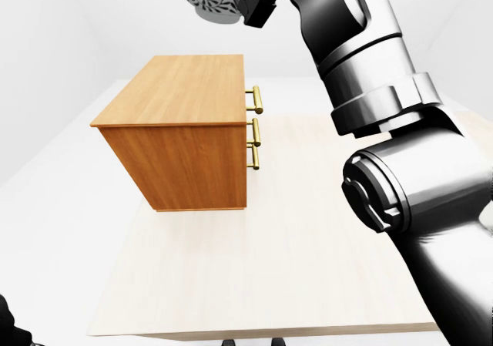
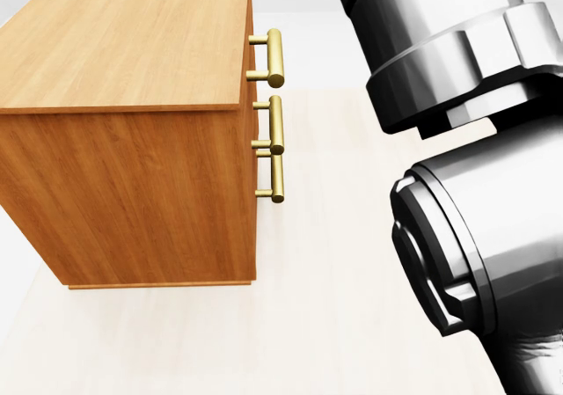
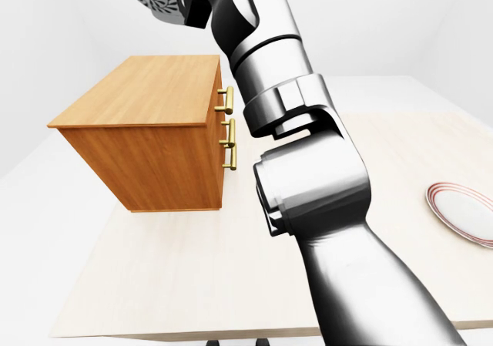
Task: Put the bowl on top of the cabinet.
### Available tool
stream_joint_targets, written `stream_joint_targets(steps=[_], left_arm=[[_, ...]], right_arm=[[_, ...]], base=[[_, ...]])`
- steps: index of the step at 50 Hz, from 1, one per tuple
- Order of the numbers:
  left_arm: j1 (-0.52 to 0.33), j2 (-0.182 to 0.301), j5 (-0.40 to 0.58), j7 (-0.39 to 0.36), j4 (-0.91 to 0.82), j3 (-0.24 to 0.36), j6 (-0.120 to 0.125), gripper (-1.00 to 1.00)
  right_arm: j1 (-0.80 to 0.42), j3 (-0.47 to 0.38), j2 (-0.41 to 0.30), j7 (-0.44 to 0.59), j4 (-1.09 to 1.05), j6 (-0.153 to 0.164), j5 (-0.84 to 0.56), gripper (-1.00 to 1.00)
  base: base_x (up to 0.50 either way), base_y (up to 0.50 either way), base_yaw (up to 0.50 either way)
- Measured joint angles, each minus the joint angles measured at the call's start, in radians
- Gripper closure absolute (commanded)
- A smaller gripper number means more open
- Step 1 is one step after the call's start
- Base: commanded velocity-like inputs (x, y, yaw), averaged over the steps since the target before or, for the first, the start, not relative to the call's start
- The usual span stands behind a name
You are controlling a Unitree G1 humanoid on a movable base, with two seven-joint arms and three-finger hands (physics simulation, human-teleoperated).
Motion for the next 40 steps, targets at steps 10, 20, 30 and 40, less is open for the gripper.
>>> stream_joint_targets(steps=[10, 20, 30, 40], left_arm=[[0.008, -0.001, 0.000, 0.000, 0.000, -0.002, 0.000, -1.00], [0.015, -0.002, 0.004, 0.000, 0.000, -0.004, 0.000, -1.00], [0.018, -0.004, 0.004, 0.000, 0.000, -0.002, 0.000, -1.00], [0.015, -0.005, 0.000, 0.000, 0.000, 0.004, 0.000, -1.00]], right_arm=[[0.010, 0.012, 0.060, 0.013, -0.007, 0.000, 0.022, 1.00], [0.039, 0.025, 0.087, 0.019, -0.011, 0.000, 0.030, 1.00], [0.077, 0.035, 0.098, 0.023, -0.013, 0.000, 0.021, 1.00], [0.112, 0.041, 0.106, 0.031, -0.016, 0.000, 0.017, 1.00]], base=[[0.00, 0.00, 0.00], [0.00, 0.00, 0.00], [0.00, 0.00, 0.00], [0.00, 0.00, 0.00]])
